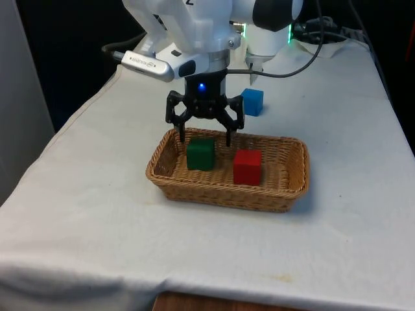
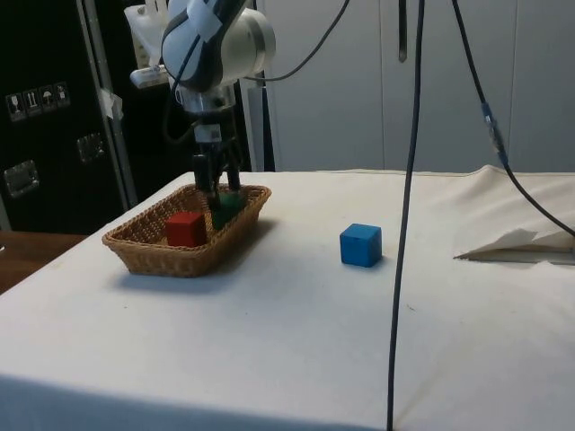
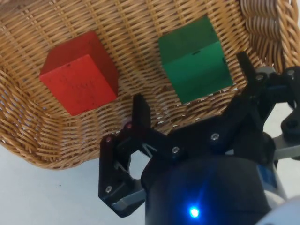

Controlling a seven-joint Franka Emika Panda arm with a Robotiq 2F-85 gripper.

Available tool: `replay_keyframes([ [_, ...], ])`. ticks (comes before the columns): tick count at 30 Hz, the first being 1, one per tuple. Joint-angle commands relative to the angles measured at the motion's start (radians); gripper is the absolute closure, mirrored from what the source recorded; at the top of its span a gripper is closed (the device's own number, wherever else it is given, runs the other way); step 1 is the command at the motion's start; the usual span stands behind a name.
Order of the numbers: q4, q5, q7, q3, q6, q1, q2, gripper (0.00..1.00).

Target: Pick up exactly two blocks and place them into the basket.

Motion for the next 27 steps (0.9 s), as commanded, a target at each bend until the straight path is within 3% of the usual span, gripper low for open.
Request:
replay_keyframes([
  [1, 0.003, 0.000, -0.002, 0.000, -0.003, 0.000, 0.001, 0.00],
  [7, 0.001, 0.000, -0.001, 0.000, 0.000, 0.001, 0.000, 0.00],
  [12, 0.005, -0.032, 0.040, -0.006, -0.033, 0.034, -0.038, 0.00],
  [15, 0.004, -0.063, 0.072, 0.004, -0.046, 0.042, -0.058, 0.00],
  [16, 0.010, -0.055, 0.060, 0.011, -0.044, 0.028, -0.051, 0.00],
  [17, 0.004, -0.072, 0.081, 0.008, -0.050, 0.043, -0.065, 0.00],
  [23, 0.005, -0.123, 0.140, 0.034, -0.068, 0.058, -0.101, 0.00],
  [24, 0.009, -0.114, 0.129, 0.041, -0.062, 0.046, -0.094, 0.00],
  [25, 0.005, -0.128, 0.147, 0.037, -0.070, 0.059, -0.105, 0.00],
  [27, 0.005, -0.148, 0.169, 0.049, -0.079, 0.064, -0.119, 0.00],
])
